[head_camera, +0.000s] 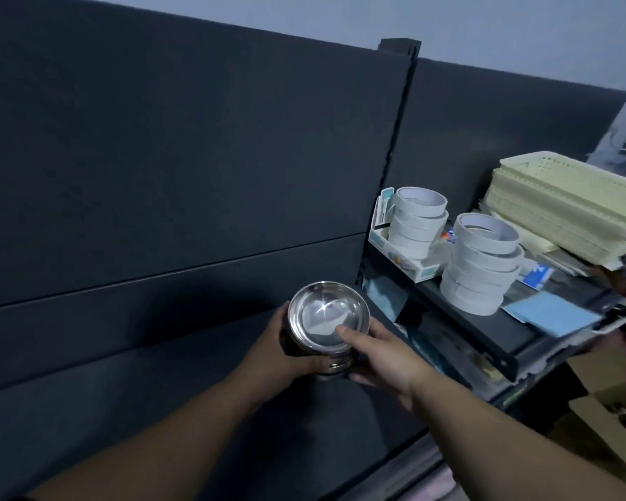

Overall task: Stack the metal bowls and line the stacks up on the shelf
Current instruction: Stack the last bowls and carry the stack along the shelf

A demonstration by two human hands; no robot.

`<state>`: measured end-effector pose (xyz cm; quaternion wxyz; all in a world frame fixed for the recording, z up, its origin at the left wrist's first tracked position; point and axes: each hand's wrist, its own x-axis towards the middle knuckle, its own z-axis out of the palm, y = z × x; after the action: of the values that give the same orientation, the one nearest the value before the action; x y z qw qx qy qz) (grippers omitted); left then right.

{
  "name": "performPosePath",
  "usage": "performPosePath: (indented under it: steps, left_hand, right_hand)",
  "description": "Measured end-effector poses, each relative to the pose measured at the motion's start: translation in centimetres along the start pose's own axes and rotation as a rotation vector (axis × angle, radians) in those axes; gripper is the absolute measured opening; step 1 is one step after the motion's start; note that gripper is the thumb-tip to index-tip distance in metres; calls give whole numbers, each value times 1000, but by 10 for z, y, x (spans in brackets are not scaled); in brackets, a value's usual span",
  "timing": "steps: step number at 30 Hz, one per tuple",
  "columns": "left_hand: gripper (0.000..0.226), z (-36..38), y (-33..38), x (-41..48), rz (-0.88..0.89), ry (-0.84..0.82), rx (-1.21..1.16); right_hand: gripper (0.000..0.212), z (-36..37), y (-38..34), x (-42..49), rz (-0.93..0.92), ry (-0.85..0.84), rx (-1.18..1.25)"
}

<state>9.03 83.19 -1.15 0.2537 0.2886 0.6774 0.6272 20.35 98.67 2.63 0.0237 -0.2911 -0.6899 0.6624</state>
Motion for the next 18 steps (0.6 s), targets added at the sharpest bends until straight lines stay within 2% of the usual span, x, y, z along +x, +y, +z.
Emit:
performPosePath:
  steps: [2, 6, 9, 11, 13, 18]
  left_hand:
    - [94, 4, -3, 11, -2, 60, 34]
    - [93, 13, -8, 22, -43, 193, 86]
    - [89, 24, -10, 28, -61, 310, 117]
    - [84, 34, -8, 30, -78, 364, 127]
    - [81, 42, -5, 31, -98, 413, 125]
    - [87, 51, 3, 27, -165, 478, 119]
  right_hand:
    - [48, -12, 0, 21, -12, -74, -16]
    - [89, -36, 5, 59, -90, -265, -78]
    - [109, -45, 6, 77, -176, -290, -194]
    - [111, -47, 6, 81, -207, -286, -224]
    - [104, -50, 6, 83, -240, -286, -261]
    - [100, -54, 3, 80, -292, -268, -391]
